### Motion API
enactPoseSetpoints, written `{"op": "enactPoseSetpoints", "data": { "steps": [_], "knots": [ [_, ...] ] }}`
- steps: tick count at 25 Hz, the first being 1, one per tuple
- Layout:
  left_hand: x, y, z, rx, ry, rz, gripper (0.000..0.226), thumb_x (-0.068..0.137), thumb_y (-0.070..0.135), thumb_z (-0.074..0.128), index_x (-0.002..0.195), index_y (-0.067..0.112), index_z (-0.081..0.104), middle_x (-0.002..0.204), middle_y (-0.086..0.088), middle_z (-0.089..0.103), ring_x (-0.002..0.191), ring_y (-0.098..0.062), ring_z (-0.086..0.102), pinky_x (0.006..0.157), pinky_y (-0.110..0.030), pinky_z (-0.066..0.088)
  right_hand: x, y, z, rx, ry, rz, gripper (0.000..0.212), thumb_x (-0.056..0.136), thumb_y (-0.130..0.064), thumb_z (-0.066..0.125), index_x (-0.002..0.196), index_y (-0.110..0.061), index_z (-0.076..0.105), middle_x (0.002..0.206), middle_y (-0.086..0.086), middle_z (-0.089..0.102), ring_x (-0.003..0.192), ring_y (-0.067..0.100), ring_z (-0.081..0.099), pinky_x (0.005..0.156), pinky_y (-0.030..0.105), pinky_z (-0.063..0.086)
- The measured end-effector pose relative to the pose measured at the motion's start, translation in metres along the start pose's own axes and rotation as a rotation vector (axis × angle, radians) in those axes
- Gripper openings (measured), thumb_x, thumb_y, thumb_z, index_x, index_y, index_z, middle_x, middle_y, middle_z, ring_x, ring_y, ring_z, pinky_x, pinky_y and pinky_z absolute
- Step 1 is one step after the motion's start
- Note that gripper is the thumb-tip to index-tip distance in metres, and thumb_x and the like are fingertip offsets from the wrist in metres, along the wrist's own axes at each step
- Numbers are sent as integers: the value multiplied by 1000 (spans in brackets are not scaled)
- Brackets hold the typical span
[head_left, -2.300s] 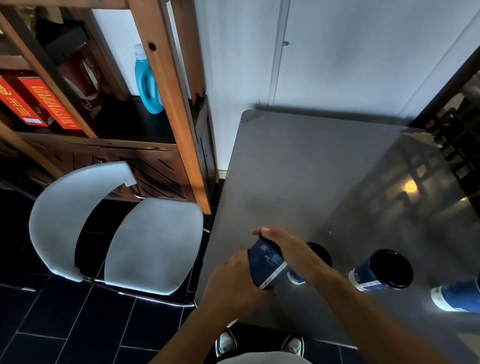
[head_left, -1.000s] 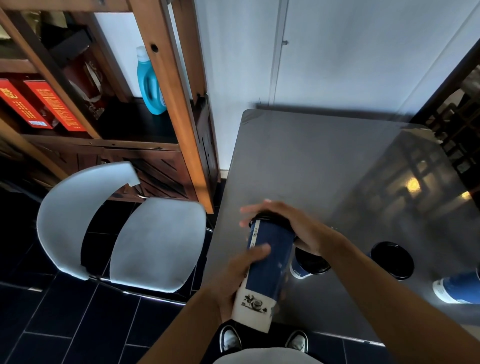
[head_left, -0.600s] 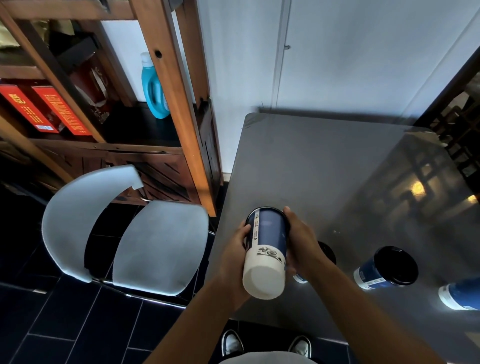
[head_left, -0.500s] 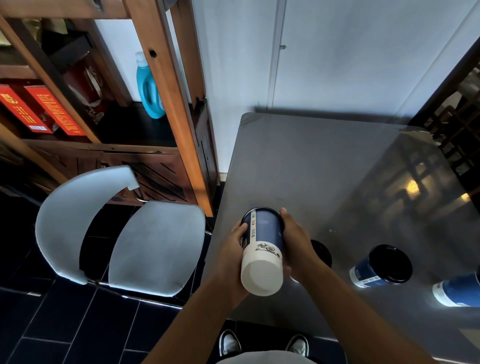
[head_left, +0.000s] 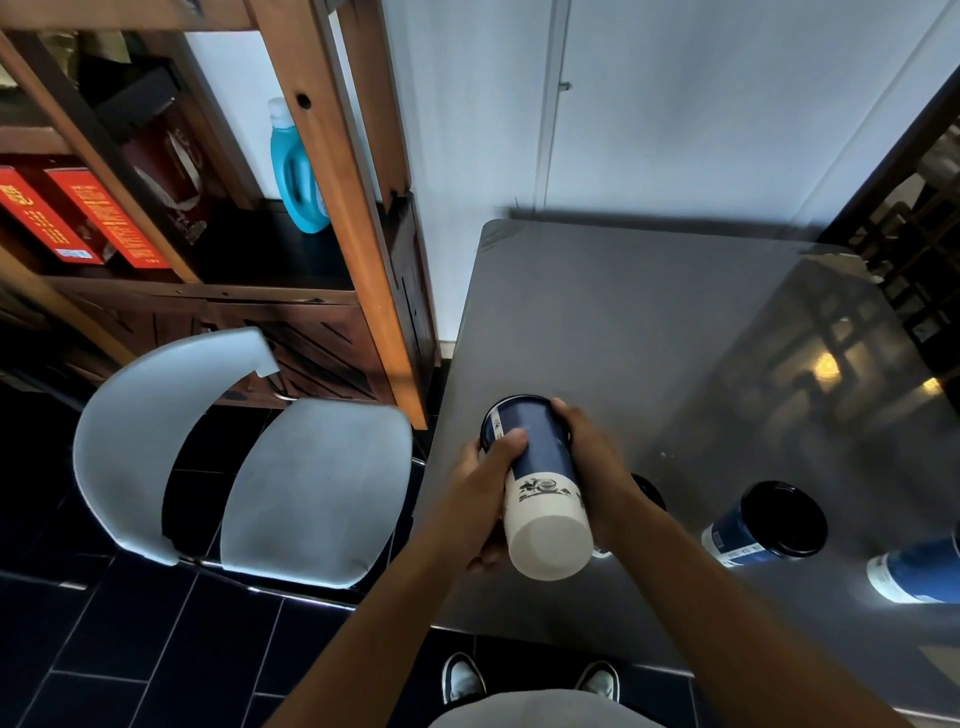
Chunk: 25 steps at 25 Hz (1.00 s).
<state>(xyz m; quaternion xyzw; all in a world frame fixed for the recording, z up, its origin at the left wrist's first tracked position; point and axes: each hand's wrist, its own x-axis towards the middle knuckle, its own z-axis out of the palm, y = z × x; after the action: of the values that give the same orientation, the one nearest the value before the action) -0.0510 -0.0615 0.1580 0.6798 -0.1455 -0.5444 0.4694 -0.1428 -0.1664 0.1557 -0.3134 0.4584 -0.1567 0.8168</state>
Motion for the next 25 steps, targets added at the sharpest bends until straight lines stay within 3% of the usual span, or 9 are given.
{"op": "enactPoseSetpoints", "data": {
  "steps": [2, 4, 8, 11, 15, 18, 21, 23, 25],
  "knots": [
    [-2, 1, 1, -103, 25, -19, 76, 71, 80, 53, 117, 19, 62, 83, -25, 74, 61, -35, 68, 45, -26, 44, 1, -2, 3, 101, 1, 73, 55, 94, -49, 58, 127, -5, 62, 103, 20, 75, 72, 31, 73, 60, 37, 60],
    [-1, 1, 3, -190, 57, -61, 67, 69, 78, 52, 89, 20, 78, 66, -12, 73, 51, -24, 69, 44, -22, 46, 4, 1, 4, 186, -8, 85, 55, 96, -48, 57, 128, -3, 63, 105, 20, 75, 70, 31, 74, 58, 37, 61],
    [2, -4, 5, -253, 37, -56, 58, 65, 82, 51, 64, 32, 80, 66, -6, 74, 58, -23, 71, 52, -26, 47, 7, 5, 4, 257, -48, 90, 48, 95, -48, 58, 114, -5, 68, 85, 19, 78, 58, 30, 73, 50, 35, 60],
    [-2, -6, 6, -197, 31, -92, 66, 75, 85, 46, 68, 29, 80, 65, -4, 74, 56, -22, 70, 51, -25, 46, 5, -2, 6, 230, -56, 117, 46, 95, -48, 59, 107, -4, 68, 74, 18, 76, 50, 29, 71, 45, 34, 58],
    [-1, -2, 1, -26, 86, -5, 87, 65, 87, 42, 116, 20, 63, 65, -5, 71, 48, -18, 67, 40, -21, 42, 5, -1, 2, 60, -28, 93, 54, 94, -52, 58, 122, -6, 61, 90, 17, 74, 63, 29, 72, 59, 36, 59],
    [-3, 5, 1, -28, 15, 92, 85, 71, 84, 55, 131, 23, 52, 87, -11, 76, 63, -22, 75, 46, -24, 50, 3, -1, 0, -24, -43, 37, 57, 94, -56, 54, 125, -9, 61, 97, 18, 76, 68, 28, 74, 59, 34, 60],
    [-6, 7, 4, -187, 59, 24, 54, 84, 71, 54, 104, 23, 66, 67, -5, 73, 53, -19, 72, 45, -23, 47, 2, -3, 1, 151, -83, 56, 59, 96, -51, 56, 131, -4, 60, 111, 22, 75, 74, 32, 75, 64, 38, 62],
    [-5, 3, 7, -227, 82, -17, 53, 89, 69, 49, 89, 19, 67, 55, -5, 67, 43, -19, 65, 41, -22, 43, 2, 0, 1, 212, -92, 41, 55, 97, -48, 56, 130, -3, 62, 102, 21, 77, 70, 31, 76, 58, 37, 62],
    [-5, 2, 11, -229, 83, -1, 58, 91, 69, 46, 93, 16, 67, 56, -8, 67, 43, -22, 64, 40, -22, 42, 1, 4, 1, 209, -84, 37, 55, 96, -50, 56, 127, -5, 63, 95, 19, 77, 66, 29, 75, 56, 37, 62]
  ]
}}
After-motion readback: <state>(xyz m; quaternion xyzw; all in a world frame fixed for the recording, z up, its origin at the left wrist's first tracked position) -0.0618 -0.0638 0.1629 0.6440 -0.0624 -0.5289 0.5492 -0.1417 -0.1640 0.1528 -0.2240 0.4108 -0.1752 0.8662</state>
